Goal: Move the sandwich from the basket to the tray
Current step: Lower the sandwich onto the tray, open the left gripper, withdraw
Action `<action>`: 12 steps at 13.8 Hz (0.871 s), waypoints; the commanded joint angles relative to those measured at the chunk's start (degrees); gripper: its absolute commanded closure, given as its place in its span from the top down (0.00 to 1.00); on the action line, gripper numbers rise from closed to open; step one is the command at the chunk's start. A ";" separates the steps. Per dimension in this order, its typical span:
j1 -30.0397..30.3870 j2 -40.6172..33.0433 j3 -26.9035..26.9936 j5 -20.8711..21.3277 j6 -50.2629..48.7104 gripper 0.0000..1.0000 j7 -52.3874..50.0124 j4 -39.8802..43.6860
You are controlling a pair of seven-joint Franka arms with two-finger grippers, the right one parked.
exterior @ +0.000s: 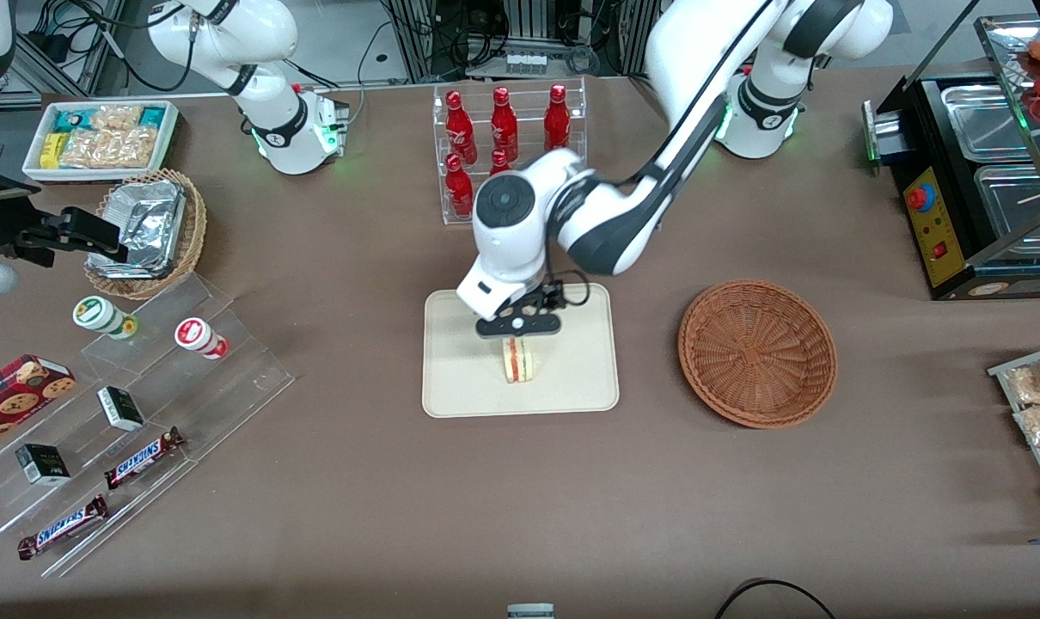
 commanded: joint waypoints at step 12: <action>23.87 -24.45 -0.11 -4.83 -21.25 1.00 19.01 -4.19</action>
